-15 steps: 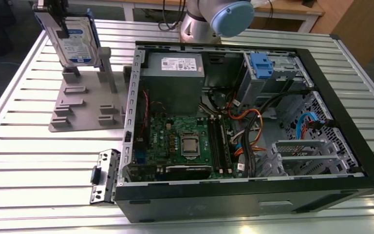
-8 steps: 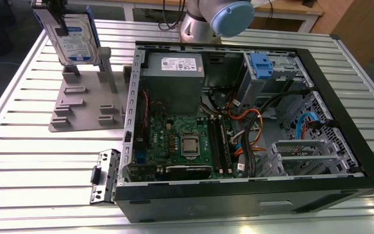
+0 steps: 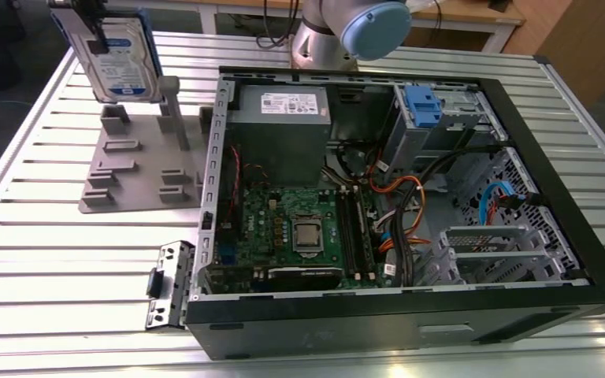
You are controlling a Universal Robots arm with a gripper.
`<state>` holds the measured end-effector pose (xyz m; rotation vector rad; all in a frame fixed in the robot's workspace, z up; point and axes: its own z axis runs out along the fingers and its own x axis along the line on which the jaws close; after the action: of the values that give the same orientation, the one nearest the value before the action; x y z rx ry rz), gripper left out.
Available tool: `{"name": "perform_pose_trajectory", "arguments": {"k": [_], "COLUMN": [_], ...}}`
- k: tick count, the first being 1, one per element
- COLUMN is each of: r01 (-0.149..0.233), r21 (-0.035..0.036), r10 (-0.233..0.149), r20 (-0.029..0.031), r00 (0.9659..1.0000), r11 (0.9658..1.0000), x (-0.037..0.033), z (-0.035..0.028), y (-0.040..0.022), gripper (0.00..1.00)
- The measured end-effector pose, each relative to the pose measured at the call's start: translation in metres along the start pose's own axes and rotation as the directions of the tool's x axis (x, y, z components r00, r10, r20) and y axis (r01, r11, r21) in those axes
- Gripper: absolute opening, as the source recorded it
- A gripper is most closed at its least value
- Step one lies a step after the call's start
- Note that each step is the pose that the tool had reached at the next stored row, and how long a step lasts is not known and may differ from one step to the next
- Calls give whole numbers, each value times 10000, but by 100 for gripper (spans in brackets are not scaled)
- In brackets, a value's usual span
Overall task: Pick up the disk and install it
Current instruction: 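Pick up the disk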
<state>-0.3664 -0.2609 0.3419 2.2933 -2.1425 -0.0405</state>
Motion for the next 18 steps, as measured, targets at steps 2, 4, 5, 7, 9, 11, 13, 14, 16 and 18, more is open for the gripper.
{"name": "perform_pose_trajectory", "arguments": {"k": [2,4,5,7,9,11,13,14,16,18], "r01": [0,0,0,0,0,0,0,0,0,0], "r21": [0,0,0,0,0,1,0,0,1,0], "r10": [0,0,0,0,0,0,0,0,0,0], "r20": [0,0,0,0,0,0,0,0,0,0], "r00": [10000,10000,10000,10000,10000,10000,10000,10000,10000,10000], "r11": [10000,10000,10000,10000,10000,10000,10000,10000,10000,10000], "x": [0,0,-1,-1,-1,-2,-2,-2,-2,-3], "z": [-17,-34,-43,-60,-78,-95,-113,-121,-137,-153], "y": [0,1,1,1,1,2,2,2,3,3], "gripper": [36,36,36,36,36,36,36,36,36,36]}}
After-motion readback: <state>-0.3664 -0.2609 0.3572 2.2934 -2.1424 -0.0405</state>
